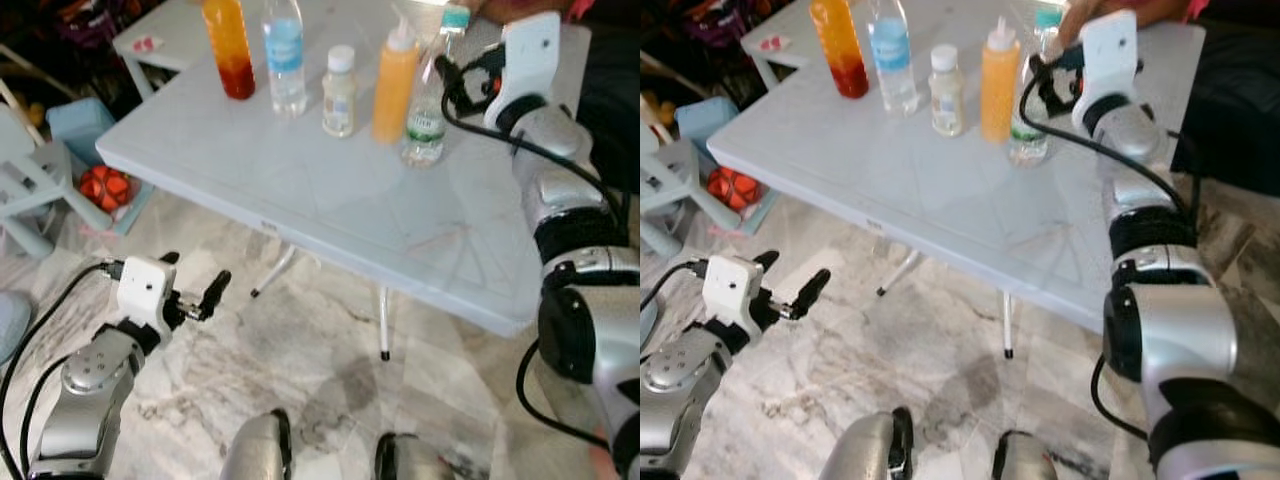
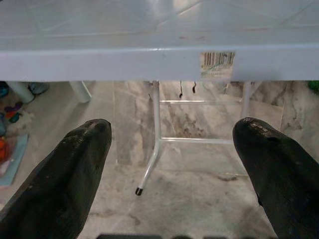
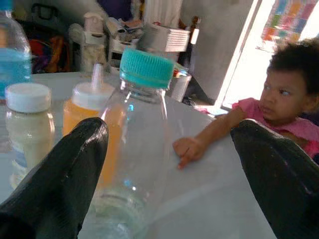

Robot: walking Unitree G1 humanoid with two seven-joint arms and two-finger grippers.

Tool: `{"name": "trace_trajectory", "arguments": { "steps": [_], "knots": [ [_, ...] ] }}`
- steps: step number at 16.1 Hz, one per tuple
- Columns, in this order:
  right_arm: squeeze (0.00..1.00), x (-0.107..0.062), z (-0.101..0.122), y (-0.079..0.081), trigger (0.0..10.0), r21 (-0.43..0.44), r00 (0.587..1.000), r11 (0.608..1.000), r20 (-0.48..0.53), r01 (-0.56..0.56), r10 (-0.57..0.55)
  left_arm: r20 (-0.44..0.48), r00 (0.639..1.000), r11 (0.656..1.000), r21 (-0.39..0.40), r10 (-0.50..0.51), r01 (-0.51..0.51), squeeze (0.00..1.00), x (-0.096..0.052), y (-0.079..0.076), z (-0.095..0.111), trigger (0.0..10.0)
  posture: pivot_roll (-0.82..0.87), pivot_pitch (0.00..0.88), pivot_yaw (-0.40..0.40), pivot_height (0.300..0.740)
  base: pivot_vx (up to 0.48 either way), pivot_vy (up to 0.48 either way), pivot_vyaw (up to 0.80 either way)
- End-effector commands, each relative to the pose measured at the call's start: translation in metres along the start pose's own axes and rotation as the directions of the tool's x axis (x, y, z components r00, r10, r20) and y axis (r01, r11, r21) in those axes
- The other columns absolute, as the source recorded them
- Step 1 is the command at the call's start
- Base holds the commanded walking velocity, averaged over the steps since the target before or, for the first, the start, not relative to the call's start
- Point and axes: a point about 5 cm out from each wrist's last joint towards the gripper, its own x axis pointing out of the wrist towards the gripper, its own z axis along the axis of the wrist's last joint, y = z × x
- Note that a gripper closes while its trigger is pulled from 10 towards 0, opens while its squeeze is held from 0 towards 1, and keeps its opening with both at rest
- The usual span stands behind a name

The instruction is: Restocking fridge

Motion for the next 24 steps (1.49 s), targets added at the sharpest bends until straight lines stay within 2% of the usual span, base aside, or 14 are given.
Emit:
{"name": "trace_trajectory", "arguments": {
  "steps": [1, 3, 9, 10, 11, 17, 18, 19, 20, 22, 24],
  "knots": [
    [0.0, 0.004, 0.009, 0.0, 10.0, -0.014, 0.999, 1.0, 0.029, -0.026, 0.027, -0.008, 1.0, 1.0, 0.019, 0.011, -0.01, 0.0, -0.005, 0.004, 0.002, 10.0, 0.22, 0.176, 0.099, 0.74, 0.0, 0.0, 0.0],
    [0.0, 0.009, 0.018, 0.003, 10.0, -0.017, 0.996, 0.998, 0.048, -0.068, 0.068, -0.014, 1.0, 1.0, 0.019, 0.023, -0.023, 0.0, -0.008, 0.005, 0.001, 10.0, 0.23, 0.178, 0.091, 0.74, 0.0, 0.0, 0.0],
    [0.0, 0.011, 0.024, 0.006, 10.0, 0.01, 0.992, 0.994, 0.072, -0.106, 0.105, -0.015, 0.999, 0.999, 0.018, 0.032, -0.032, 0.0, -0.007, 0.005, 0.001, 10.0, 0.22, 0.178, 0.082, 0.74, 0.0, 0.0, 0.0],
    [0.0, 0.012, 0.025, 0.006, 2.0, 0.033, 0.99, 0.993, 0.078, -0.117, 0.114, -0.015, 0.999, 0.999, 0.016, 0.031, -0.031, 0.0, -0.007, 0.005, 0.0, 10.0, 0.22, 0.178, 0.081, 0.74, 0.0, 0.0, 0.0],
    [0.0, 0.012, 0.026, 0.007, 0.0, 0.054, 0.986, 0.988, 0.093, -0.142, 0.137, -0.016, 0.999, 0.999, 0.014, 0.031, -0.03, 0.0, -0.007, 0.004, 0.0, 10.0, 0.22, 0.178, 0.078, 0.74, 0.0, 0.0, 0.0],
    [0.0, 0.014, 0.031, 0.013, 0.0, 0.046, 0.971, 0.975, 0.118, -0.215, 0.209, -0.017, 0.999, 0.999, 0.011, 0.04, -0.039, 0.0, -0.007, 0.003, -0.001, 10.0, 0.22, 0.176, 0.069, 0.74, 0.0, 0.0, 0.0],
    [0.0, 0.015, 0.031, 0.014, 0.0, 0.047, 0.971, 0.976, 0.117, -0.215, 0.208, -0.017, 0.999, 0.999, 0.011, 0.04, -0.04, 0.0, -0.006, 0.003, -0.001, 10.0, 0.22, 0.176, 0.069, 0.74, 0.0, 0.0, 0.0],
    [0.0, 0.015, 0.03, 0.014, 0.4, 0.043, 0.973, 0.977, 0.108, -0.208, 0.203, -0.016, 0.999, 0.999, 0.011, 0.043, -0.043, 0.0, -0.006, 0.003, -0.002, 10.0, 0.22, 0.176, 0.066, 0.74, 0.0, 0.0, 0.0],
    [0.0, 0.016, 0.031, 0.014, 0.1, 0.045, 0.975, 0.978, 0.104, -0.202, 0.197, -0.016, 0.999, 0.999, 0.011, 0.044, -0.044, 0.0, -0.006, 0.003, -0.002, 10.0, 0.22, 0.175, 0.066, 0.74, 0.0, 0.0, 0.0],
    [0.0, 0.016, 0.031, 0.011, 0.5, 0.036, 0.981, 0.984, 0.091, -0.177, 0.173, -0.017, 0.999, 0.999, 0.01, 0.045, -0.045, 0.0, -0.007, 0.003, -0.002, 10.0, 0.22, 0.173, 0.063, 0.74, 0.0, 0.0, 0.0],
    [0.0, 0.016, 0.03, 0.009, 0.0, 0.035, 0.983, 0.986, 0.088, -0.163, 0.159, -0.018, 0.999, 0.999, 0.009, 0.046, -0.046, 0.0, -0.006, 0.003, -0.003, 10.0, 0.22, 0.172, 0.062, 0.74, 0.0, 0.0, 0.0]
  ]
}}
